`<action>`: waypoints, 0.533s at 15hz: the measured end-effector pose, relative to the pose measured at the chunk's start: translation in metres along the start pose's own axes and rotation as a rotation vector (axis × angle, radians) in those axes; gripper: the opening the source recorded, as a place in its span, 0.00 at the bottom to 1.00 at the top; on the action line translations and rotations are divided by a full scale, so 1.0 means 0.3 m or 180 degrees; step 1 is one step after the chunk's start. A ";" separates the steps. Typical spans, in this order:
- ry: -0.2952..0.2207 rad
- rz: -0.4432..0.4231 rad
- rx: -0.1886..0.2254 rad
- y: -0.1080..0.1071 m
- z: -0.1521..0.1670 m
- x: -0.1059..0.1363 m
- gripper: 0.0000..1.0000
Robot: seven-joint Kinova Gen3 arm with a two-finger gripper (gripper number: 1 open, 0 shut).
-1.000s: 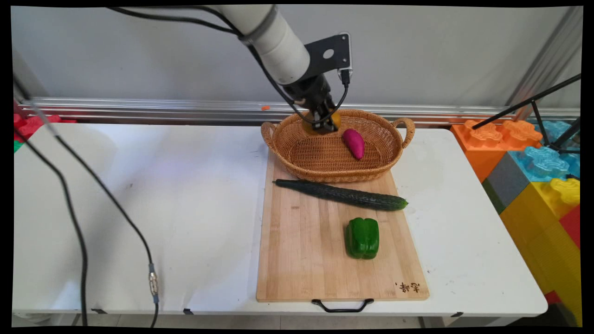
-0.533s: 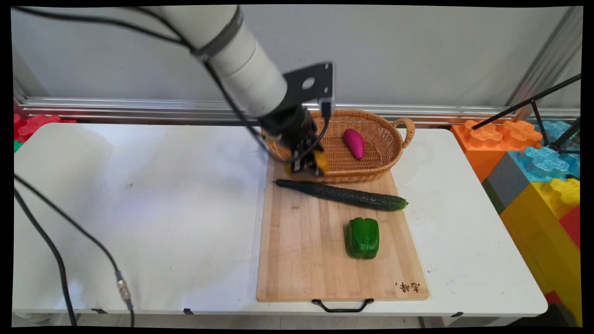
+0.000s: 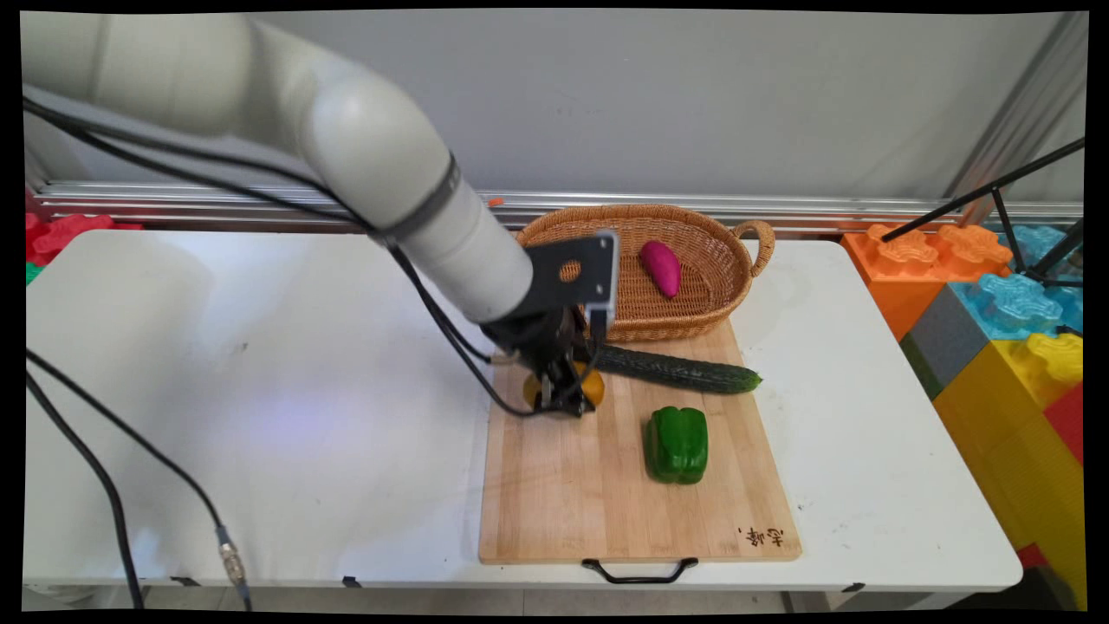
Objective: Place the picked object on the cutting board
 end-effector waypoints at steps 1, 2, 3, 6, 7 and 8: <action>-0.0007 -0.0009 -0.0010 0.012 0.036 -0.009 0.00; -0.0011 -0.0015 -0.0015 0.019 0.057 -0.013 0.00; -0.0016 -0.0028 -0.0025 0.029 0.087 -0.020 0.00; -0.0010 -0.0053 -0.0041 0.045 0.143 -0.028 0.00; 0.0000 -0.0054 -0.0042 0.048 0.157 -0.026 0.00; 0.0010 -0.0057 -0.0046 0.050 0.165 -0.025 1.00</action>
